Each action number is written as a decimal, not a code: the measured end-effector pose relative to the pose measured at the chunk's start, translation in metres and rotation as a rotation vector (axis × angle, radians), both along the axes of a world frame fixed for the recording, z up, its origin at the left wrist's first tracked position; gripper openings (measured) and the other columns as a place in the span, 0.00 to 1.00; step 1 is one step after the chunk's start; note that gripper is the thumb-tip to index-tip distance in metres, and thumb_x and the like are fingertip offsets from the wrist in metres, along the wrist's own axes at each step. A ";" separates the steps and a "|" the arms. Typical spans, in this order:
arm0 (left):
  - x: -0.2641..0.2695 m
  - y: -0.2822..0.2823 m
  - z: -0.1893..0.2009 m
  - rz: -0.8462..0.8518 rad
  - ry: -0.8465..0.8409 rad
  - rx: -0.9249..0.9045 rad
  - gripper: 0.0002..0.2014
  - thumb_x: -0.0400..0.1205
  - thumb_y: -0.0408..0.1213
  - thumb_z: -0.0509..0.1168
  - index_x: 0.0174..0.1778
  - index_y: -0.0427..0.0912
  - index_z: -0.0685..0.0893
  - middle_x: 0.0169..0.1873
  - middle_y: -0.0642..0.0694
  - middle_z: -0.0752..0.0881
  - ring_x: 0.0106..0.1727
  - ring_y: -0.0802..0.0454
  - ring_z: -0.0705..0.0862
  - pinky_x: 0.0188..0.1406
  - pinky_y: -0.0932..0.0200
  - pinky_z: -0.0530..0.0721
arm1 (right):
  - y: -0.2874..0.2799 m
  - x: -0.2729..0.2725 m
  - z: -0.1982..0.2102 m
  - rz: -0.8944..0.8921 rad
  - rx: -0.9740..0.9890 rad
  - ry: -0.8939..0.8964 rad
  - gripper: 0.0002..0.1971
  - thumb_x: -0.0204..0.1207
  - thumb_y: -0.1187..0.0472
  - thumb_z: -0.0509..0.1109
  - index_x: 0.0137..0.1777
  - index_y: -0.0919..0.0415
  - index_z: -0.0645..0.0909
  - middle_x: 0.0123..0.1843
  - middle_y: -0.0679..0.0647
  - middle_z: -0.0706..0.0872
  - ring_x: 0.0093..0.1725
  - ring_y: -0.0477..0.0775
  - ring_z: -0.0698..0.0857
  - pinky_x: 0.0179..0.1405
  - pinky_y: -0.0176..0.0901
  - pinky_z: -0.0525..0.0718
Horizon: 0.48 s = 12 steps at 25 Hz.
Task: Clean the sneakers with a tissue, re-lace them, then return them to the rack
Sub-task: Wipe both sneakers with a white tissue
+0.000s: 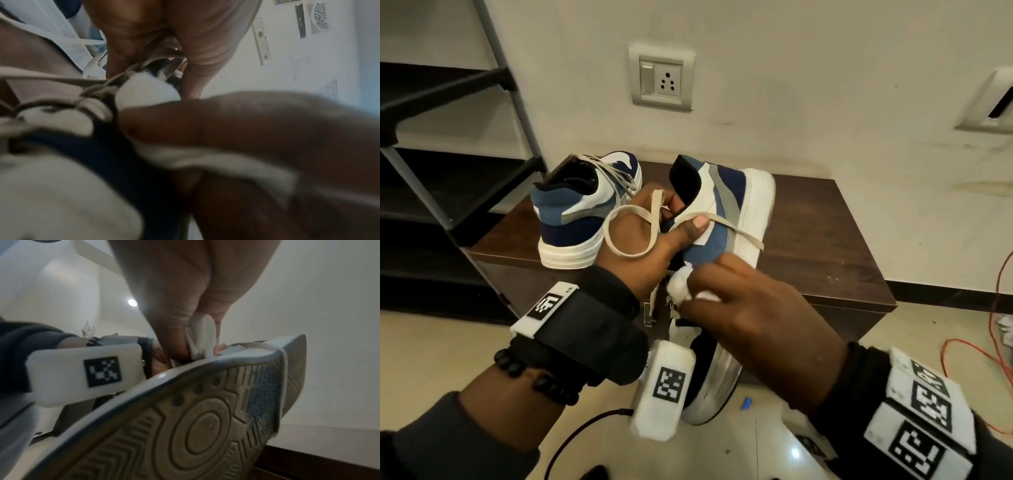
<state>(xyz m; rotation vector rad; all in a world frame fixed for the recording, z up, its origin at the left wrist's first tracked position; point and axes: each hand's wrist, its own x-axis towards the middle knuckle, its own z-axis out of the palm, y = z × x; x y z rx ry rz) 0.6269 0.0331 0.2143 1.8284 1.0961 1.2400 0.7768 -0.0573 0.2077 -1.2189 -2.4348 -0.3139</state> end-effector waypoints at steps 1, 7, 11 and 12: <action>0.001 0.002 -0.001 -0.005 0.003 0.020 0.11 0.79 0.43 0.71 0.46 0.41 0.77 0.37 0.44 0.81 0.39 0.52 0.81 0.41 0.53 0.82 | 0.006 0.007 0.004 -0.036 -0.006 0.044 0.12 0.68 0.61 0.73 0.53 0.57 0.86 0.51 0.57 0.84 0.50 0.55 0.81 0.36 0.47 0.86; -0.003 0.006 -0.006 0.032 -0.080 -0.035 0.09 0.82 0.43 0.67 0.46 0.42 0.78 0.40 0.39 0.83 0.44 0.44 0.84 0.48 0.42 0.85 | 0.001 0.001 -0.003 -0.086 0.063 0.092 0.13 0.68 0.64 0.74 0.53 0.60 0.86 0.51 0.58 0.84 0.48 0.55 0.82 0.37 0.46 0.86; 0.000 0.004 -0.003 0.033 0.002 0.121 0.09 0.86 0.41 0.62 0.51 0.36 0.77 0.38 0.43 0.82 0.40 0.55 0.81 0.43 0.63 0.79 | 0.016 0.017 0.013 -0.210 0.075 0.311 0.10 0.72 0.63 0.70 0.53 0.62 0.87 0.50 0.59 0.85 0.49 0.57 0.83 0.43 0.47 0.85; 0.000 0.003 -0.002 0.028 -0.007 0.130 0.09 0.86 0.40 0.61 0.51 0.36 0.76 0.38 0.43 0.81 0.39 0.55 0.80 0.42 0.63 0.78 | 0.015 0.012 0.009 -0.185 0.063 0.270 0.10 0.72 0.63 0.70 0.53 0.61 0.86 0.50 0.58 0.85 0.48 0.56 0.83 0.43 0.45 0.85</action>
